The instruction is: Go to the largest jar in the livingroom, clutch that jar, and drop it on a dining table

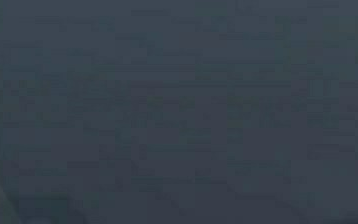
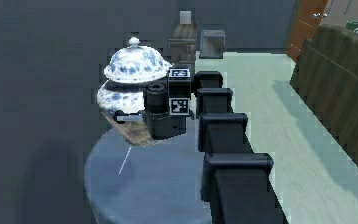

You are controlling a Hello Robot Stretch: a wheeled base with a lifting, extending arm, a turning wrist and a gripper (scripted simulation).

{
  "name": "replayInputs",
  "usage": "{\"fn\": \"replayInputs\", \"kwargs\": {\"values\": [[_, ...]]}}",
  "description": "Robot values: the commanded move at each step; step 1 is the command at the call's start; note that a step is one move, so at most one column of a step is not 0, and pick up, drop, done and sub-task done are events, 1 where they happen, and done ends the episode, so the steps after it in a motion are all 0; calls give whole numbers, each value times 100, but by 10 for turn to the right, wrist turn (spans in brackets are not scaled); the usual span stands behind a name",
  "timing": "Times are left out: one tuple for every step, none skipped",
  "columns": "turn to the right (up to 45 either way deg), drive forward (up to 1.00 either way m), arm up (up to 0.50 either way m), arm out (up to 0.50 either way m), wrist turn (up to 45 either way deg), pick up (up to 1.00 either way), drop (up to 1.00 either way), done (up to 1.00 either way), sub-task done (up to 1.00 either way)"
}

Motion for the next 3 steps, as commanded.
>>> {"fn": "replayInputs", "kwargs": {"values": [[0,0,0,20,0,0,0,0,0],[0,0,0,0,210,0,0,0,0],[0,0,-30,0,0,0,0,0,0]]}}
